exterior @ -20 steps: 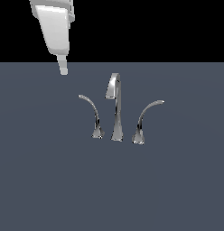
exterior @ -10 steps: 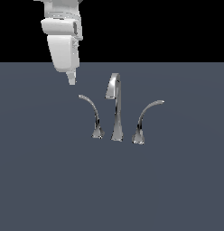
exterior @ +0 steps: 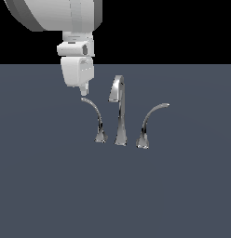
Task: Turn on the faucet by rotating a designated handle.
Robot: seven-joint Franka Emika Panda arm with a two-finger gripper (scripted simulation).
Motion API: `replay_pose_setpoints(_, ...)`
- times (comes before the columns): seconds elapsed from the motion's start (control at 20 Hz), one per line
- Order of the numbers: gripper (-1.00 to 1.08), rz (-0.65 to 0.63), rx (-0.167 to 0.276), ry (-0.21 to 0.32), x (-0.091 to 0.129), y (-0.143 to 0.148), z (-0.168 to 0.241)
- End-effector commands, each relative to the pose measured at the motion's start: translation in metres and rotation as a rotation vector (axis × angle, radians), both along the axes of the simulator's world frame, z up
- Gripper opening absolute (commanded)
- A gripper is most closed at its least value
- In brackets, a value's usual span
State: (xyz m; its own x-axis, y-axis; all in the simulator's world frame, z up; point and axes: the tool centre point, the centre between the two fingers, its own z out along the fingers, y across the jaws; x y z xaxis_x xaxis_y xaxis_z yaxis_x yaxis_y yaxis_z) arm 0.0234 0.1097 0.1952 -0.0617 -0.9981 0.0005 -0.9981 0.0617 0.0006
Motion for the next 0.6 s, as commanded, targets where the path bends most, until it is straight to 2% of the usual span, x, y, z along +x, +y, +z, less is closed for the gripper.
replay_pose_setpoints(0.0,-1.0,-0.046,-0.001,-0.001,0.009,-0.005,-0.008)
replay_pose_setpoints(0.55,-1.0,-0.147,-0.001,-0.001,0.029,-0.017,-0.025)
